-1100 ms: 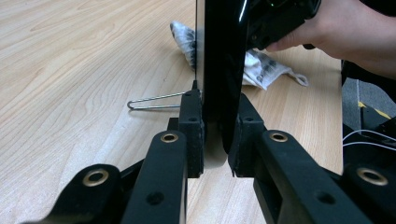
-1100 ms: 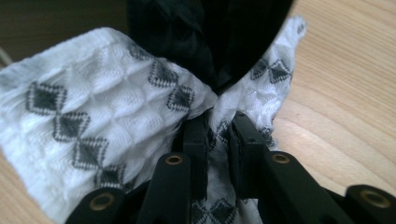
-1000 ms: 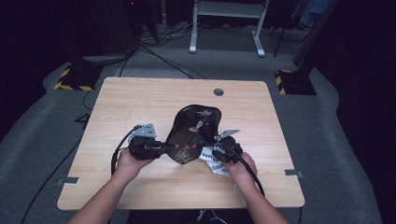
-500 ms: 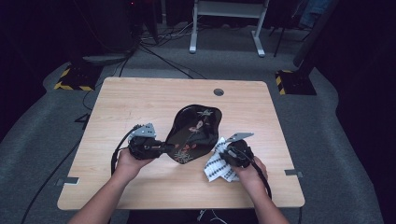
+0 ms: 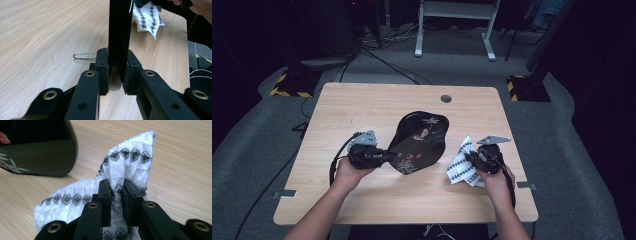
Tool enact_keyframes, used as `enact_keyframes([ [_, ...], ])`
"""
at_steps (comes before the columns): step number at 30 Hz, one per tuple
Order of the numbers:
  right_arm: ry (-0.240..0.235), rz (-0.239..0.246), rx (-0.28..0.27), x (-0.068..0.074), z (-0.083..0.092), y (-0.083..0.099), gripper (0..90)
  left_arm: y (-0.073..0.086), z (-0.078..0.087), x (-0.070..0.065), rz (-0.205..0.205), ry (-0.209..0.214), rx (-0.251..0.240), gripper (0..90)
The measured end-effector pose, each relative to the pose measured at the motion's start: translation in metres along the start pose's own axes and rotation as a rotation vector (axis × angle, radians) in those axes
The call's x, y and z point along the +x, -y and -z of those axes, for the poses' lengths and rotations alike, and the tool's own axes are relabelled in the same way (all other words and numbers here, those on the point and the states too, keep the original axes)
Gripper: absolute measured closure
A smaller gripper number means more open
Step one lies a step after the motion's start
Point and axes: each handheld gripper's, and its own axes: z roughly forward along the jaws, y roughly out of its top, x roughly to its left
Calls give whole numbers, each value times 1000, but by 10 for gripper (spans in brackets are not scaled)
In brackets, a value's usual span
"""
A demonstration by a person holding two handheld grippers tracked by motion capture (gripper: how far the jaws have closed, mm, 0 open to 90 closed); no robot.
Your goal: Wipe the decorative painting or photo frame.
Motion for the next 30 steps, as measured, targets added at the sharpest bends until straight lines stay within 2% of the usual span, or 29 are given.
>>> enact_keyframes([
  [5, 40, -10, 18, -10, 0, 6, 785, 1, 5, 3, 12, 0, -20, 749],
  [8, 42, -22, 30, -15, -1, 9, 783, 1, 7, 4, 22, 8, -33, 711],
  [11, 57, -31, 56, -20, -6, 13, 771, 2, 9, 5, 33, 11, -38, 630],
  [13, 56, -38, 64, -23, -9, 16, 722, 1, 8, 5, 47, 28, -32, 543],
  [14, 54, -47, 68, -25, -10, 16, 684, 1, 9, 4, 39, 16, -28, 503],
  [16, 49, -55, 65, -27, -11, 17, 626, 1, 12, 2, 29, 4, -36, 452],
  [19, 48, -61, 51, -28, -9, 16, 563, 1, 17, 1, 44, -4, -49, 416],
  [21, 35, -68, 26, -28, -4, 13, 516, 2, 20, 0, 50, 0, -44, 373],
  [23, 7, -52, -7, -25, 0, 9, 486, 3, 20, -2, 64, 1, -23, 326],
  [24, 7, -52, -7, -25, 0, 9, 486, 3, 20, -2, 64, 1, -23, 313],
  [25, -3, -44, -17, -22, 1, 6, 473, 4, 20, -2, 75, 16, -12, 313],
  [30, -98, 9, -90, -3, 4, -11, 442, 7, 17, -11, 80, -33, -5, 246],
])
